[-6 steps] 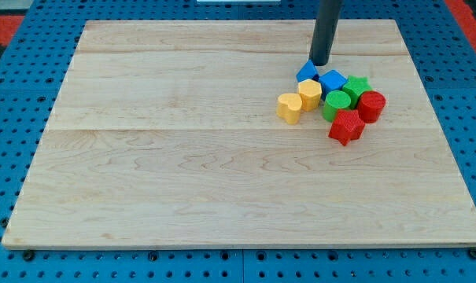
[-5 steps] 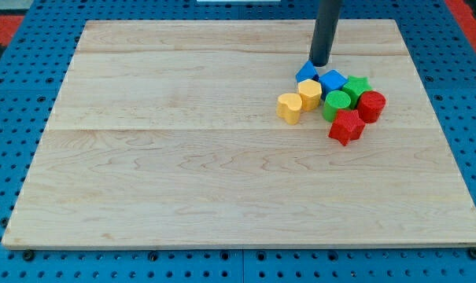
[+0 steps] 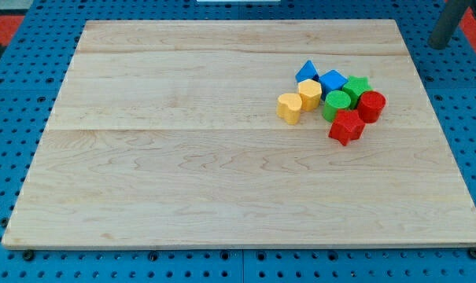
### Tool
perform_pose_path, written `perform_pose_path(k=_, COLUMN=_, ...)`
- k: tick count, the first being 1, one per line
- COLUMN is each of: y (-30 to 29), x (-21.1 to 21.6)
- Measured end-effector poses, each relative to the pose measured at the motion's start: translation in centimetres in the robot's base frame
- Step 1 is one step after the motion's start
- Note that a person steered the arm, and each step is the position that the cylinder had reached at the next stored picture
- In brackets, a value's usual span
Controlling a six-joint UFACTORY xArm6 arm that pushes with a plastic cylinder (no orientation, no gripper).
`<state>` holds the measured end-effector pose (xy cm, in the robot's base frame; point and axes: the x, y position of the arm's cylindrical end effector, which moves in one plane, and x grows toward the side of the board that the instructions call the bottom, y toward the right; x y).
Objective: Push the red star into the yellow heart
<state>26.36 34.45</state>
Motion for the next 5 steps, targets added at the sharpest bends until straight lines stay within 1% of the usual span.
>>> perform_pose_path(k=1, y=0.0, x=2.0)
perform_pose_path(k=2, y=-0.5, x=6.4)
perform_pose_path(k=3, y=-3.7, x=12.5)
perform_pose_path(k=4, y=-8.3, x=15.2)
perform_pose_path(k=5, y=-14.4, x=19.4)
